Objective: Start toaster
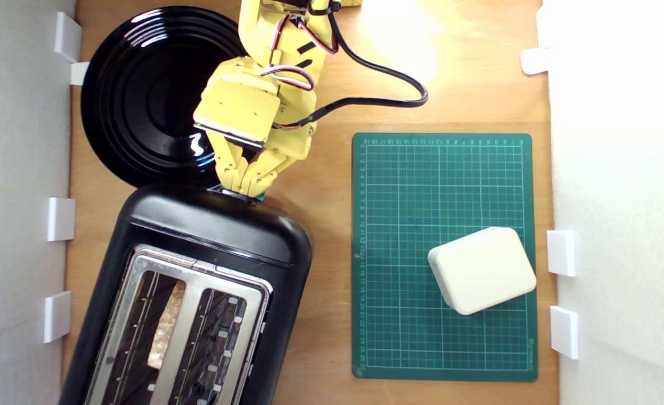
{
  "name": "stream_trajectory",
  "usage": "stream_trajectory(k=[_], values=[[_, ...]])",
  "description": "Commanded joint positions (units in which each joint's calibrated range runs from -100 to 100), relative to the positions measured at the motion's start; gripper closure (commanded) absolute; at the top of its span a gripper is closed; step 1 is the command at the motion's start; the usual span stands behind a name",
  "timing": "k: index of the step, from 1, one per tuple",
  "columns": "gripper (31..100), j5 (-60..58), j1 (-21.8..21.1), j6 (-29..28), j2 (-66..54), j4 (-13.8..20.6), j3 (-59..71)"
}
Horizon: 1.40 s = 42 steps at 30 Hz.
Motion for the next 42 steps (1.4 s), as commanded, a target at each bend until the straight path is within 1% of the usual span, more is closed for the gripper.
stream_trajectory(k=[1,6,11,17,19,21,31,37,42], values=[[98.9,-2.6,0.3,-0.1,1.0,-0.3,2.9],[98.9,-3.4,0.3,-0.1,1.3,-0.3,5.2],[98.9,-3.5,0.3,-0.4,4.3,-0.3,6.0],[98.9,-3.8,0.4,-2.2,9.2,-0.2,5.9],[98.9,-6.0,0.4,-2.8,10.6,-0.2,5.9],[98.9,-7.5,0.4,-3.4,11.7,0.5,5.9],[98.9,-8.6,0.4,-3.4,16.0,0.0,6.0],[98.9,-16.1,0.5,-3.4,17.2,0.4,10.9],[98.9,-17.0,1.7,-3.4,17.1,0.6,13.1]])
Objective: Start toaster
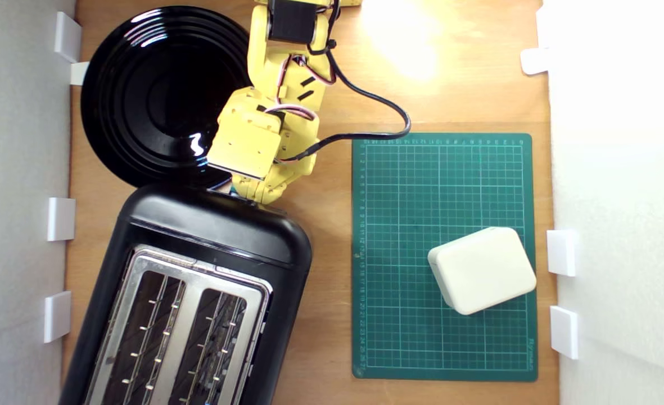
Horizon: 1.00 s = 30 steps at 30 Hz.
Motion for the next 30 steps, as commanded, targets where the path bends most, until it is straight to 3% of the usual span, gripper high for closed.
stream_trajectory(k=[1,14,22,30], values=[[98.9,-2.0,1.9,-0.3,4.6,0.5,2.6],[98.9,-9.7,9.7,0.5,3.4,0.5,13.3],[98.9,-12.3,10.2,2.5,0.4,-0.2,20.0],[98.9,-12.2,10.1,0.9,2.8,-0.5,15.6]])
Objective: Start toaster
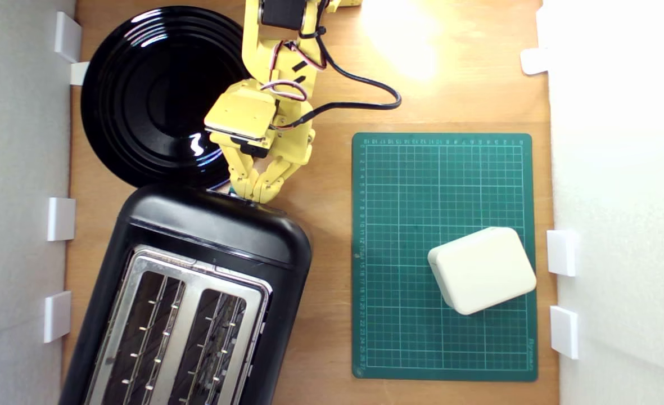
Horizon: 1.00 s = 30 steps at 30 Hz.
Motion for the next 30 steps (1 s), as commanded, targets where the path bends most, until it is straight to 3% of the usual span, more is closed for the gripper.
stream_trajectory(k=[1,18,30], values=[[98.9,0.1,3.3,-1.5,6.6,-0.3,-0.3],[98.9,16.6,2.9,0.6,9.8,-0.2,-2.2],[98.9,17.3,2.9,1.0,9.8,-0.2,0.9]])
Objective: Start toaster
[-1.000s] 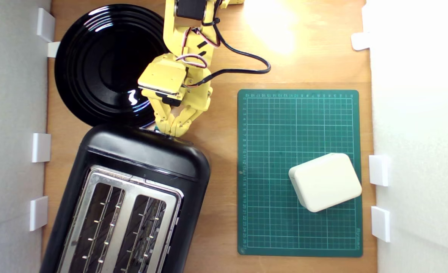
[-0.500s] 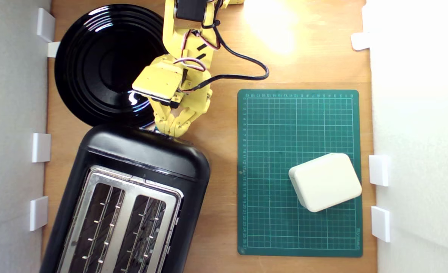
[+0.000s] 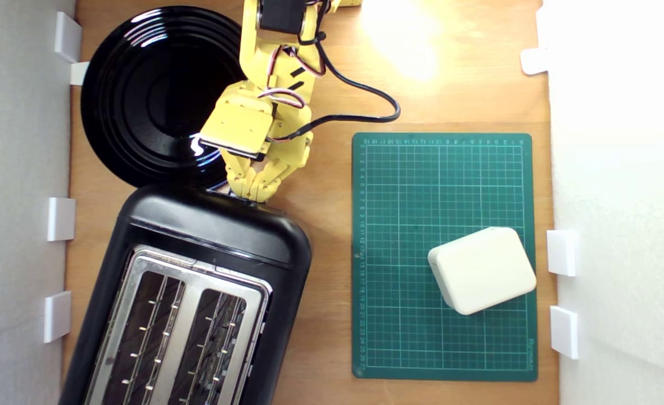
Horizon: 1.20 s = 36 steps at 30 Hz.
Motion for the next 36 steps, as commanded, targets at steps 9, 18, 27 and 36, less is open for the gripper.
stream_trajectory(k=[9,18,27,36], values=[[98.9,6.1,2.9,0.2,4.2,-0.3,1.3],[98.9,6.2,1.5,-0.3,-6.5,-2.5,-7.5],[98.9,6.6,-2.8,-2.3,-14.9,-5.0,-15.6],[98.9,6.7,-6.1,-4.5,-26.7,-4.5,-19.4]])
